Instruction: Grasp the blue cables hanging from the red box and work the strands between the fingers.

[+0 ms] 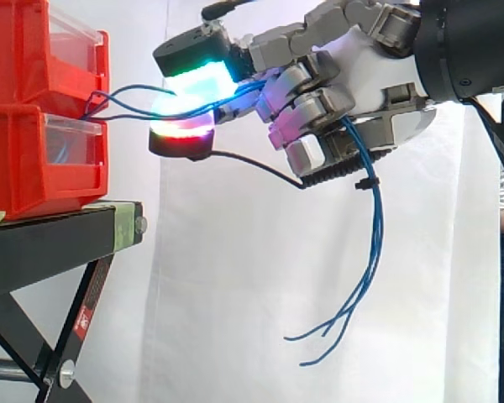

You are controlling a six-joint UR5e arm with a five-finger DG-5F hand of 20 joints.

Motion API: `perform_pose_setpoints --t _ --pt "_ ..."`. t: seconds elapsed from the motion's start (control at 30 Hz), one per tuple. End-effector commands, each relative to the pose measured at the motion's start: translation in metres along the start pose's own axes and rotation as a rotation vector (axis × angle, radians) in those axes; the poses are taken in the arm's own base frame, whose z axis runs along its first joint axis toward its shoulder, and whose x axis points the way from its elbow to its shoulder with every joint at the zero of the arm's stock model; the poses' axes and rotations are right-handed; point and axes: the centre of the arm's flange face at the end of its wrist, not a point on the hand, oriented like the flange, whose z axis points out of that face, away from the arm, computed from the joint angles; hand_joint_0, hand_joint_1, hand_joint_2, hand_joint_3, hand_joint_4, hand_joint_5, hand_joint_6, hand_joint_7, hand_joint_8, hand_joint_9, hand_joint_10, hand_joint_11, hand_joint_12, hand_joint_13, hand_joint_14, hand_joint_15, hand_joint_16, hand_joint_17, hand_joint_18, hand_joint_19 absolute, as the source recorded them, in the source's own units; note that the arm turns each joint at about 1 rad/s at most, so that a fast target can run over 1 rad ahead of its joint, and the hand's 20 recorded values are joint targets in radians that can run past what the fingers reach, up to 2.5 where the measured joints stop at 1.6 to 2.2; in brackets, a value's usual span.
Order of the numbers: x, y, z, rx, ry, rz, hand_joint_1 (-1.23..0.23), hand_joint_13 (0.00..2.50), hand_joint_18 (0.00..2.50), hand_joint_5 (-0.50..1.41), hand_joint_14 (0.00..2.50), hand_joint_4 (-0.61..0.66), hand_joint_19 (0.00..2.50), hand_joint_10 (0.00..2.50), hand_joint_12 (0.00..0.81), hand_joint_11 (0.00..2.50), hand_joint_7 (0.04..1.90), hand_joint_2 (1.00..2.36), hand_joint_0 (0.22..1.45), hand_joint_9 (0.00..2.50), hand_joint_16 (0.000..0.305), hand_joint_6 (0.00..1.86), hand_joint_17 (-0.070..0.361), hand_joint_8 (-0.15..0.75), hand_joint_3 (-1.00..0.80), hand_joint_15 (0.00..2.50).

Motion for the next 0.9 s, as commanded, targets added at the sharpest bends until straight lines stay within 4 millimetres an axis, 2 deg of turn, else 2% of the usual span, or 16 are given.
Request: perform_pose_setpoints --t 0.0,0.13,0.4,0.53,0.7,0.77,0.83,0.87 --pt "0.0000 0.0000 0.0001 0.000 0.000 0.000 -0.66 1.85 2.30 -0.01 2.50 0.25 0.71 2.50 0.556 2.50 1.22 1.02 0.84 1.75 0.195 1.21 0.146 0.508 -0.41 1.78" --pt "0.0000 0.0000 0.0001 0.000 0.000 0.000 -0.63 1.85 2.30 0.10 2.50 0.20 0.71 2.50 0.556 2.50 1.28 1.02 0.84 1.75 0.195 1.15 0.146 0.508 -0.49 1.78" --pt "-0.0006 -0.0001 0.0001 0.001 -0.006 0.000 -0.64 1.85 2.30 0.15 2.50 0.23 0.71 2.50 0.556 2.50 1.31 1.02 0.86 1.75 0.195 1.15 0.146 0.508 -0.56 1.78" --pt "-0.0007 -0.0001 0.0001 0.001 -0.008 -0.004 -0.67 1.85 2.30 0.05 2.50 0.20 0.71 2.50 0.556 2.50 1.23 1.02 0.88 1.75 0.195 1.32 0.146 0.508 -0.64 1.78" --pt "-0.0004 -0.0002 0.0004 -0.003 -0.008 -0.006 -0.73 1.85 2.30 -0.07 2.50 0.21 0.71 2.50 0.556 2.50 1.16 1.01 0.91 1.75 0.195 1.40 0.146 0.508 -0.67 1.78" --pt "-0.0001 0.0005 0.0006 -0.005 -0.007 -0.008 -0.75 1.85 2.30 -0.11 2.50 0.24 0.71 2.50 0.556 2.50 1.16 1.01 0.92 1.75 0.195 1.38 0.146 0.508 -0.66 1.78" --pt "0.0005 0.0000 0.0001 -0.005 -0.007 -0.010 -0.76 1.85 2.30 -0.15 2.50 0.30 0.71 2.50 0.556 2.50 1.18 1.02 0.95 1.75 0.195 1.30 0.146 0.508 -0.51 1.78" --pt "-0.0005 0.0014 0.0005 -0.007 -0.009 -0.008 -0.76 1.85 2.30 -0.15 2.50 0.30 0.71 2.50 0.556 2.50 1.18 1.02 0.95 1.75 0.195 1.30 0.146 0.508 -0.51 1.78"
